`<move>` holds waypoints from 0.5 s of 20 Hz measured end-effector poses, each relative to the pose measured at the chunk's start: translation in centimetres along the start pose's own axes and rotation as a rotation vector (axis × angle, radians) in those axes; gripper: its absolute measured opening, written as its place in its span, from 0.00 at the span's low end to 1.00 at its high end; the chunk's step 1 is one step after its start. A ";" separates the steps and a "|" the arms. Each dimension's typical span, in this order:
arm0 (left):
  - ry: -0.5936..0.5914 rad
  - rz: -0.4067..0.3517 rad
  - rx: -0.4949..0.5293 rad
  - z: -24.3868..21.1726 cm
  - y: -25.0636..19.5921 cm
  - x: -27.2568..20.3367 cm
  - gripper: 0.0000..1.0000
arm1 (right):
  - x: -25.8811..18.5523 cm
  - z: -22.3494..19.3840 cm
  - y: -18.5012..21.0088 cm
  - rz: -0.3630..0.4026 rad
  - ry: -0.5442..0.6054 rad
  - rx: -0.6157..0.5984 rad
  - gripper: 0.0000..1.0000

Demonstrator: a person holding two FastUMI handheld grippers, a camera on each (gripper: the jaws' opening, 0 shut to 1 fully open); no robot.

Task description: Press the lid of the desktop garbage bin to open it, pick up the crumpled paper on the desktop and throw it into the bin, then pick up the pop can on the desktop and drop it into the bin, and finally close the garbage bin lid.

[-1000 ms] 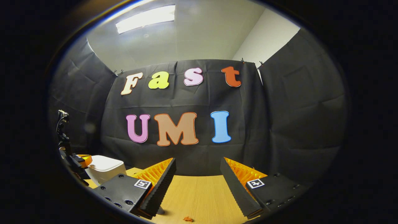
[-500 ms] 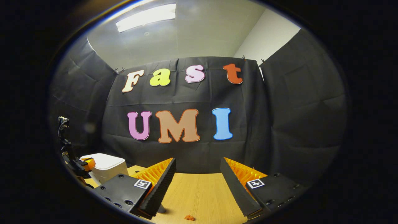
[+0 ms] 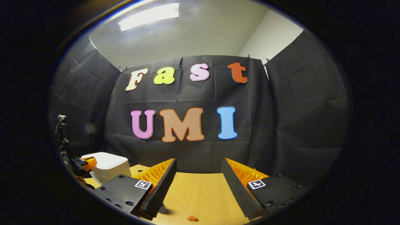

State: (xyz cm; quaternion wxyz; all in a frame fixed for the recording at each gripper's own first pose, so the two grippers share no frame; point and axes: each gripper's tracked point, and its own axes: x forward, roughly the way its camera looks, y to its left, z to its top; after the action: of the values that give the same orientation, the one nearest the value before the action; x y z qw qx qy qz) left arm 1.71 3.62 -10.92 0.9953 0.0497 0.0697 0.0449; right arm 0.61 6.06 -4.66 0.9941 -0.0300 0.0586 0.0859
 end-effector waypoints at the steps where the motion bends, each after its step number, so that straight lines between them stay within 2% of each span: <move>1: -0.004 0.002 0.022 0.4 0.0 0.0 0.00 | 0.0 -0.1 -0.2 -0.004 0.002 -0.002 0.96; 6: 0.041 0.012 0.054 0.8 0.5 0.5 0.00 | -0.3 -0.7 -0.4 -0.014 0.014 0.002 0.96; 10: -0.011 0.024 0.011 4.3 0.6 0.4 0.00 | -0.5 -1.0 -0.8 -0.016 0.024 0.024 0.96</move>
State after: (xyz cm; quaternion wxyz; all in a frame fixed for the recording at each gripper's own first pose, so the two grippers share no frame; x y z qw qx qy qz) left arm 2.71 3.86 -6.64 0.9948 0.0564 0.0636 0.0562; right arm 0.13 5.13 -5.60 0.9943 -0.0197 0.0710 0.0770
